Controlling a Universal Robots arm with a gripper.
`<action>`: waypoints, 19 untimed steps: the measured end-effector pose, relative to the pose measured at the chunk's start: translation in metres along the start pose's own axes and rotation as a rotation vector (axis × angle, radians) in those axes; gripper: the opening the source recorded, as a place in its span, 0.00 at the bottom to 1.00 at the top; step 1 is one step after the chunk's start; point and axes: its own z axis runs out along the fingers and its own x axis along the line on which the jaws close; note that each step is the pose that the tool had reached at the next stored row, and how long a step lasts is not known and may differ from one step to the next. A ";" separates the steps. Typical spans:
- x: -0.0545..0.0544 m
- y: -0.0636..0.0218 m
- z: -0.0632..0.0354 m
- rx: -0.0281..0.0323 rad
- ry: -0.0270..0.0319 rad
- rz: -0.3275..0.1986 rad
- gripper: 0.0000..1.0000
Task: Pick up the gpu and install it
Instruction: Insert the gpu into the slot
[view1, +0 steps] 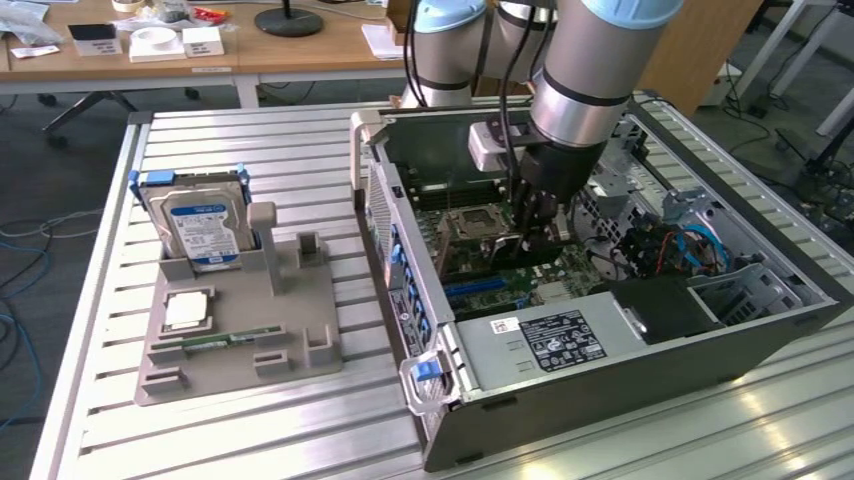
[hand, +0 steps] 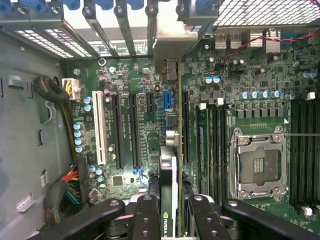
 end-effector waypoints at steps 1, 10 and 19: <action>0.000 0.0000 0.0001 0.0001 -0.0001 -0.001 0.27; 0.000 0.0028 0.0007 -0.0007 -0.0006 -0.019 0.27; 0.001 0.0064 0.0019 -0.0007 -0.0005 -0.023 0.27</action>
